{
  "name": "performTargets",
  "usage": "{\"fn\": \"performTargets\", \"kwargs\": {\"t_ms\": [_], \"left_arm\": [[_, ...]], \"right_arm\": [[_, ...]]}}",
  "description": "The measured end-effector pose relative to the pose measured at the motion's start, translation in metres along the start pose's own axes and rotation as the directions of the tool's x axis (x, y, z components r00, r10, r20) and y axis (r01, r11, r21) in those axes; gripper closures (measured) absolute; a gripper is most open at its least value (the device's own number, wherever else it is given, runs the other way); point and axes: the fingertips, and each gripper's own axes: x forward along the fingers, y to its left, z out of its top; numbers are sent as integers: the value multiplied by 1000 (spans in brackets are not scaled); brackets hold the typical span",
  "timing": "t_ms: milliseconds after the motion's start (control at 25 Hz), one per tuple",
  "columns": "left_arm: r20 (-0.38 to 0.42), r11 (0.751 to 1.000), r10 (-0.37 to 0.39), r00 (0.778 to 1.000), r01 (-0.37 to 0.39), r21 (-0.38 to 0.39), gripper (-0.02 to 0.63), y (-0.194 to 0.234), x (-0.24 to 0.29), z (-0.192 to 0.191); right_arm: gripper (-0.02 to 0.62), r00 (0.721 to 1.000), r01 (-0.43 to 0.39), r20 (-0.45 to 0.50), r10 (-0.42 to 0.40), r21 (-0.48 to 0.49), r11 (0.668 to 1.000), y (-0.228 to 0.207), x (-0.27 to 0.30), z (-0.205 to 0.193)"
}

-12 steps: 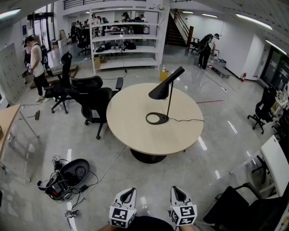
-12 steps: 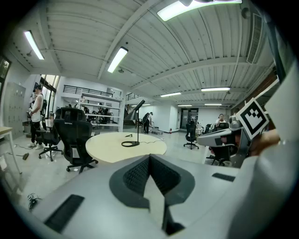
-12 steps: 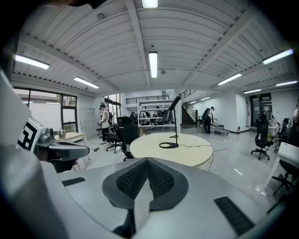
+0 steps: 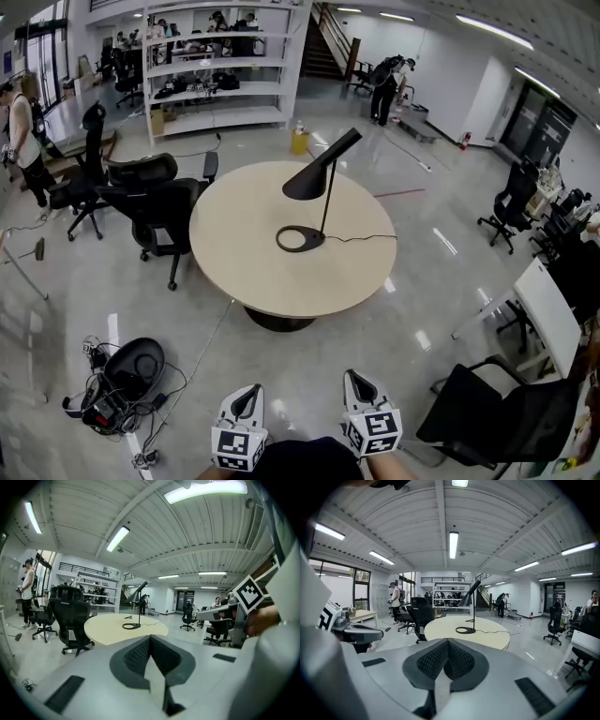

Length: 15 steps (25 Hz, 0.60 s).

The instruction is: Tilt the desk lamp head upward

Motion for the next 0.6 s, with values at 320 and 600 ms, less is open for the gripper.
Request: {"fn": "performTargets", "kwargs": {"t_ms": [320,600], "left_arm": [[5,999,-47,999,47,0,560,4,28,4],[-33,1000,2,999,-2,-4,560,9,71,5]], "right_arm": [[581,999,32,-15,-32,9,999,-7,11,-3],[580,1000,-11,-10,11,35,999,-40,55,-6]]}}
